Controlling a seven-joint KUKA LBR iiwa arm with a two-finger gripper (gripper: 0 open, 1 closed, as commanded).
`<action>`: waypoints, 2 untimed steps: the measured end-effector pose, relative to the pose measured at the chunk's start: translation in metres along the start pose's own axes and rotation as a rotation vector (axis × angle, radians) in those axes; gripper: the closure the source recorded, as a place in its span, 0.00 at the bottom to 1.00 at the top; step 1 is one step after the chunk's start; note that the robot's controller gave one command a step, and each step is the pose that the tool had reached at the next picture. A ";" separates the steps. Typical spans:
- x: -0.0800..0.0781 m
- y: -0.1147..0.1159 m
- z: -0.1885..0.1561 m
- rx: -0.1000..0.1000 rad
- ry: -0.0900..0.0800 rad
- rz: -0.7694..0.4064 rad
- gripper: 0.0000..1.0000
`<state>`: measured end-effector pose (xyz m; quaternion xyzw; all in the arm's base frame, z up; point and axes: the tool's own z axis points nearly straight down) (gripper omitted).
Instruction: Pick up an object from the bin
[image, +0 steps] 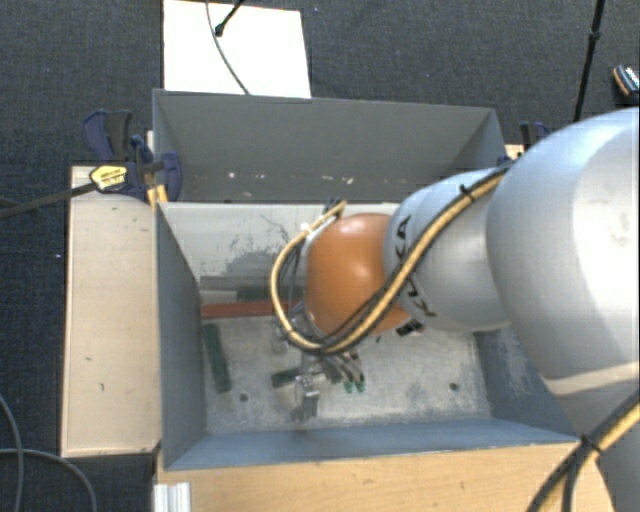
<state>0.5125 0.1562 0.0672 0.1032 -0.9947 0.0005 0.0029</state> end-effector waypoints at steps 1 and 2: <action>-0.002 0.000 -0.003 -0.001 -0.007 0.007 1.00; 0.009 -0.049 -0.147 0.001 -0.016 -0.025 1.00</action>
Offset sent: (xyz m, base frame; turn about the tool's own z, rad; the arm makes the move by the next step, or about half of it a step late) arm 0.0000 0.0000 0.0000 0.0000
